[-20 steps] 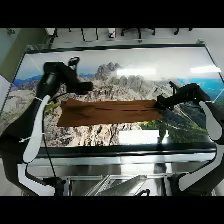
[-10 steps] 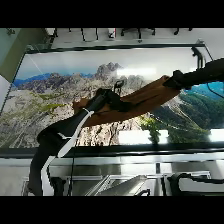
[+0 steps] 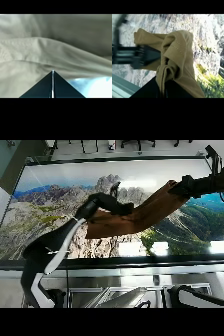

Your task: Fold the shirts.

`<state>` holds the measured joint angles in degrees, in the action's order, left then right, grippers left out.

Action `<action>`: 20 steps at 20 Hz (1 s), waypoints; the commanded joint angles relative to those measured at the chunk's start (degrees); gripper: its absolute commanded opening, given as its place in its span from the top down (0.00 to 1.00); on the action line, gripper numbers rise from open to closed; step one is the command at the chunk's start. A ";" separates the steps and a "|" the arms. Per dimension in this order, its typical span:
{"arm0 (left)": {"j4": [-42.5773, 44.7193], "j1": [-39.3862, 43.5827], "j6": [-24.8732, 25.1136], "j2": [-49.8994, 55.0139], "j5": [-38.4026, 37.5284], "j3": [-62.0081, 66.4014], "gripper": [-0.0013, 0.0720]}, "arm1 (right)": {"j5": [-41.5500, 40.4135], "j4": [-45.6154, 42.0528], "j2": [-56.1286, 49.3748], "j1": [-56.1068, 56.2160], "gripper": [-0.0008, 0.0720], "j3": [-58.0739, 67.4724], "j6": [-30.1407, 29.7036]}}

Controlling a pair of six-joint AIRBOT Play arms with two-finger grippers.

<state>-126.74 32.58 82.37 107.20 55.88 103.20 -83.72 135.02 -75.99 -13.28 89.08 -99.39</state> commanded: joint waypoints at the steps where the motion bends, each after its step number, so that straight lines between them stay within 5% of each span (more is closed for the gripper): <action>1: -0.50 -8.81 3.96 -12.13 9.42 0.02 0.96 | 1.29 0.22 0.24 1.57 0.96 0.04 2.89; 5: -0.28 -21.88 5.29 -26.27 15.85 0.02 0.96 | 12.37 0.24 -0.94 15.76 0.96 0.04 6.47; 10: -0.28 -31.87 8.44 -36.61 20.22 -0.09 0.96 | 44.33 0.22 -15.41 45.90 0.94 0.04 7.34; 12: -0.26 -32.87 9.57 -38.66 22.43 -0.09 0.96 | 58.71 0.24 -25.18 56.39 0.34 0.11 8.33; 13: -0.26 -32.85 10.40 -39.41 23.39 -0.11 0.96 | 61.44 0.22 -29.16 60.06 0.29 0.17 10.97; 15: -0.28 -32.79 11.17 -40.46 24.44 -0.11 0.96 | 58.47 -0.92 -31.80 61.07 0.29 0.17 12.87; 19: -0.28 -32.44 11.32 -41.22 25.83 -0.11 0.96 | 37.22 -5.38 -24.26 46.99 0.28 0.17 12.85; 20: -0.28 -32.44 11.32 -41.18 25.83 -0.11 0.96 | 31.50 -6.86 -21.81 42.23 0.17 0.15 12.87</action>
<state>-127.09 0.30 93.17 66.63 80.42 103.11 -39.48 131.70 -101.32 36.67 89.25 -87.35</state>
